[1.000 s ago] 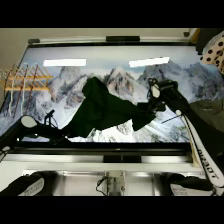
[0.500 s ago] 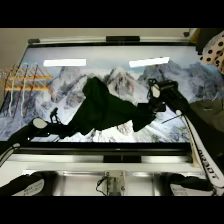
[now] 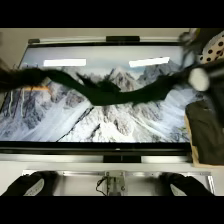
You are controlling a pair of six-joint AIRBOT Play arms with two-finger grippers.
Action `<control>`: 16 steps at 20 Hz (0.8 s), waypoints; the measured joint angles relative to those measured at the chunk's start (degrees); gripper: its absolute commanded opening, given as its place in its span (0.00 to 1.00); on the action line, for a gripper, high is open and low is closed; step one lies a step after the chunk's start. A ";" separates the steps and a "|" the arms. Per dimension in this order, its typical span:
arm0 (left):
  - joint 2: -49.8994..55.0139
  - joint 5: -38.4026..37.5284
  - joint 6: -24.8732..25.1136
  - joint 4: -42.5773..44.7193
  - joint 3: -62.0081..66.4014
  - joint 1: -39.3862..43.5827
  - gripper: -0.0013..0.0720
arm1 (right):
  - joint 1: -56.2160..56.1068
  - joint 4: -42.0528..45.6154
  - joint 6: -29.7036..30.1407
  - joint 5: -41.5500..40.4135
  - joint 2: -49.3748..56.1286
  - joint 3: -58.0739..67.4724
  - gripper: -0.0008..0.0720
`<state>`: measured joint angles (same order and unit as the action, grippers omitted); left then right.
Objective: Fold the shirts.
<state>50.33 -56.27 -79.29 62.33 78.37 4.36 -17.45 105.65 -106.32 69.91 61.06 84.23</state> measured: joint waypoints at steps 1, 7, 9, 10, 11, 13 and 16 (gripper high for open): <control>-2.73 0.90 -0.79 0.98 5.90 -0.07 0.06 | 0.00 0.87 0.07 -1.73 -3.91 3.04 0.11; -15.15 4.96 -7.19 3.19 23.12 -0.13 0.06 | 0.00 -0.55 0.46 -14.14 -24.48 12.90 0.11; -16.92 2.01 -8.44 3.76 24.50 -0.13 0.06 | 0.00 -1.86 0.48 -15.61 -28.41 13.75 0.11; -17.55 0.66 -8.76 3.76 24.87 -0.13 0.06 | 0.00 -2.16 0.48 -15.54 -29.57 13.99 0.11; -17.94 -0.85 -9.07 4.04 24.94 -0.13 0.06 | 0.00 -2.19 0.50 -15.37 -30.45 14.23 0.11; -18.36 -3.45 -9.53 5.53 23.89 -0.11 0.06 | 0.00 -1.27 0.52 -13.29 -30.93 14.45 0.11; -18.69 -6.58 -11.06 9.77 18.78 -0.11 0.06 | -0.02 1.97 0.55 -7.17 -28.81 14.36 0.11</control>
<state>31.64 -62.85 -90.35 72.10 97.14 4.25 -17.47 107.61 -105.78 62.74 32.25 98.59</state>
